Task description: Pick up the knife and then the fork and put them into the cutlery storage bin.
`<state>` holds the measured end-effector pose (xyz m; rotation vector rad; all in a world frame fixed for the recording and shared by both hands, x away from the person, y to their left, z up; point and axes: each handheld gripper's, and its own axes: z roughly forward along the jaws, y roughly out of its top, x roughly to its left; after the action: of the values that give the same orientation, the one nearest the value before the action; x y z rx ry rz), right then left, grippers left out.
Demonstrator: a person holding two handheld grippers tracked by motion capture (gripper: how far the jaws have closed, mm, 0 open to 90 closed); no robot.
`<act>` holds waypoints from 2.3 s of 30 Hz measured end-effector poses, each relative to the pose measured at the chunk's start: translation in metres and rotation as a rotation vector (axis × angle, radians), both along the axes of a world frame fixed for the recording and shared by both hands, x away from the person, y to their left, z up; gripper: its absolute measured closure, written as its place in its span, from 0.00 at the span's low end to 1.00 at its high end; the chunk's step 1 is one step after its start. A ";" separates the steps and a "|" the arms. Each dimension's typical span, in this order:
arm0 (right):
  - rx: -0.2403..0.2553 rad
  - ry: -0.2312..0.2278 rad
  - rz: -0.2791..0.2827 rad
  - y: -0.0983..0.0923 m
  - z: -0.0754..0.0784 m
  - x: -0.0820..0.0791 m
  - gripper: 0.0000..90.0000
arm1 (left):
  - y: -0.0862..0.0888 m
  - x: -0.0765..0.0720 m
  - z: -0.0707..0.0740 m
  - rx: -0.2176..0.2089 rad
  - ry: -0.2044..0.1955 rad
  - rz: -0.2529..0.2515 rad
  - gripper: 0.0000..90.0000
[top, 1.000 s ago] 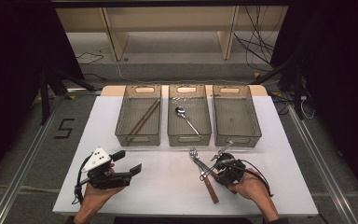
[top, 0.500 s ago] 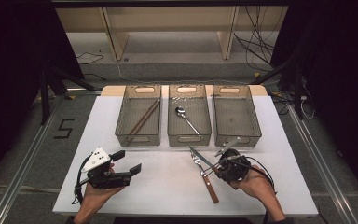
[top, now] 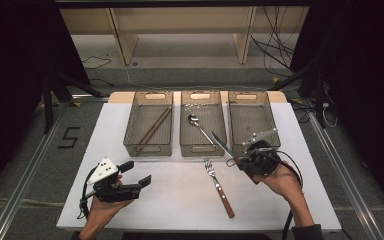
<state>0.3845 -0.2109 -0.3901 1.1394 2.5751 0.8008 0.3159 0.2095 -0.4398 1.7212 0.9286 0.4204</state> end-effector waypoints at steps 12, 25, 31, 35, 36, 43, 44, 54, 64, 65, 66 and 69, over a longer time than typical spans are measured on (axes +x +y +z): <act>0.038 -0.057 -0.094 -0.006 0.020 0.041 0.86 | 0.000 0.000 0.000 -0.001 0.002 0.004 0.18; 0.045 -0.053 -0.133 -0.005 0.026 0.068 0.86 | 0.000 0.001 0.000 -0.003 0.004 0.005 0.18; 0.055 -0.057 -0.153 -0.006 0.029 0.078 0.86 | 0.000 0.001 0.000 -0.002 0.003 0.003 0.18; 0.062 -0.050 -0.178 -0.008 0.029 0.086 0.86 | 0.000 0.001 0.000 -0.002 0.002 0.004 0.18; 0.063 -0.051 -0.188 -0.009 0.030 0.088 0.86 | 0.001 0.001 0.000 -0.002 0.002 0.004 0.18; 0.065 -0.044 -0.243 -0.013 0.028 0.101 0.86 | 0.000 0.001 0.000 -0.004 0.003 0.000 0.18; 0.065 -0.044 -0.249 -0.014 0.028 0.103 0.86 | 0.000 0.001 0.000 -0.004 0.003 0.000 0.18; 0.076 -0.032 -0.306 -0.019 0.023 0.115 0.86 | 0.000 0.001 0.000 -0.005 0.002 -0.001 0.18; 0.069 -0.019 -0.349 -0.021 0.016 0.124 0.86 | 0.000 0.001 0.000 -0.004 -0.001 -0.001 0.18; 0.066 -0.013 -0.355 -0.021 0.015 0.125 0.86 | 0.000 0.001 0.000 -0.006 0.000 0.000 0.18; 0.063 -0.011 -0.358 -0.022 0.014 0.126 0.86 | 0.000 0.001 0.000 -0.006 0.000 0.000 0.18; 0.062 -0.007 -0.368 -0.022 0.012 0.128 0.86 | 0.001 0.001 0.000 -0.006 0.000 0.001 0.18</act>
<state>0.5122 -0.2325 -0.3785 1.5621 2.2462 0.7944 0.3164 0.2101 -0.4397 1.7159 0.9295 0.4179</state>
